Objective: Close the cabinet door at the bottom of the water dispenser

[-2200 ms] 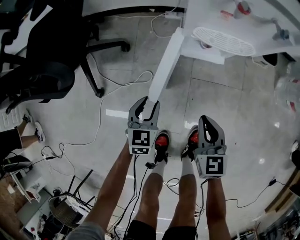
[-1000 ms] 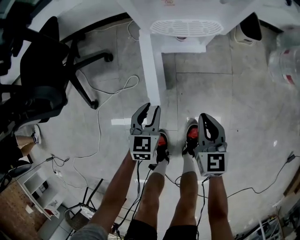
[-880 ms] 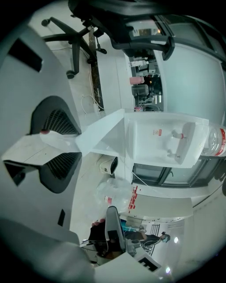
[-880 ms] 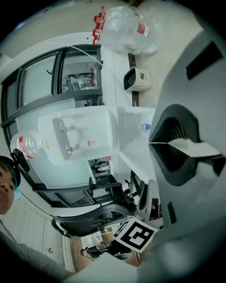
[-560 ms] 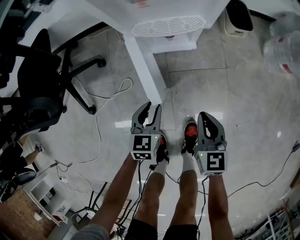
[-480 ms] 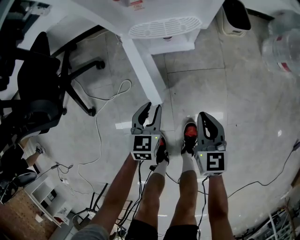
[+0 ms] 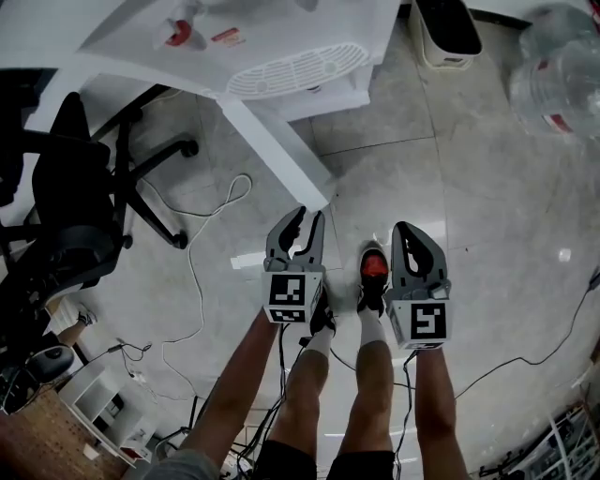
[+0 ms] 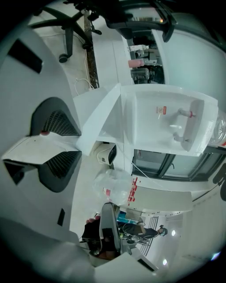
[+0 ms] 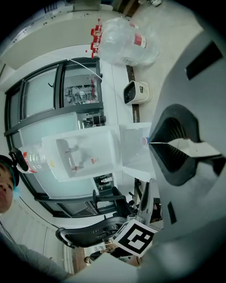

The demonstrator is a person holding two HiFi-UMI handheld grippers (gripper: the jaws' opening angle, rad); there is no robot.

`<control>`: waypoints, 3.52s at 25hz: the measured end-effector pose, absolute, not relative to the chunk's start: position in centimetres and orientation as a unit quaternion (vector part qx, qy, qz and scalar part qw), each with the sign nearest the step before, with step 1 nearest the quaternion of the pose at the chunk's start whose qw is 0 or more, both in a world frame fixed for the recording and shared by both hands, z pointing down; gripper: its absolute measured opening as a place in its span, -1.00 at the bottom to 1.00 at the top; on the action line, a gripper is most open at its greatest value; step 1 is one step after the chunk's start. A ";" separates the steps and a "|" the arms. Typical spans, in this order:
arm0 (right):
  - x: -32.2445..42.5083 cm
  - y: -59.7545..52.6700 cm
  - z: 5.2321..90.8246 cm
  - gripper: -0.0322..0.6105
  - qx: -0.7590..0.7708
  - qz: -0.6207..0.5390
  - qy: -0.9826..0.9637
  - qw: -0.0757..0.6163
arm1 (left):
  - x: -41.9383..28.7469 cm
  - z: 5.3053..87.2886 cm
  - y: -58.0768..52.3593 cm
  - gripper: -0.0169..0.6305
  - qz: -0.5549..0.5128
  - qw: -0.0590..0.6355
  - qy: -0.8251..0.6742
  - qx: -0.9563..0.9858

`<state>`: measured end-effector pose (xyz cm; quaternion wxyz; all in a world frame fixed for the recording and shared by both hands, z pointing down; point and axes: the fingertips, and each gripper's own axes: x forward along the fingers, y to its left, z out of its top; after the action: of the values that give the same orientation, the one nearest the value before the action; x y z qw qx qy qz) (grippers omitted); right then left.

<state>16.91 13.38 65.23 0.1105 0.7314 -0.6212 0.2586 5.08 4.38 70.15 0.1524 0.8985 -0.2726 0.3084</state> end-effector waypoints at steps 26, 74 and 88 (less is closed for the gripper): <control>23.5 12.0 66.6 -0.83 0.763 0.264 -0.583 0.095 | 14.8 70.2 2.5 -0.61 0.298 0.116 -0.232 0.919; 33.6 5.3 67.6 -0.83 0.786 0.232 -0.569 0.061 | 25.9 70.4 -8.4 -0.70 0.272 0.058 -0.271 0.921; 33.8 5.0 67.0 -0.83 0.789 0.229 -0.566 0.063 | 26.1 69.6 -9.3 -0.70 0.270 0.053 -0.272 0.922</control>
<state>33.81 5.02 66.97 0.0629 0.7891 -0.5665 0.2289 26.08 -9.30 69.64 0.0525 0.9222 -0.2724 0.2695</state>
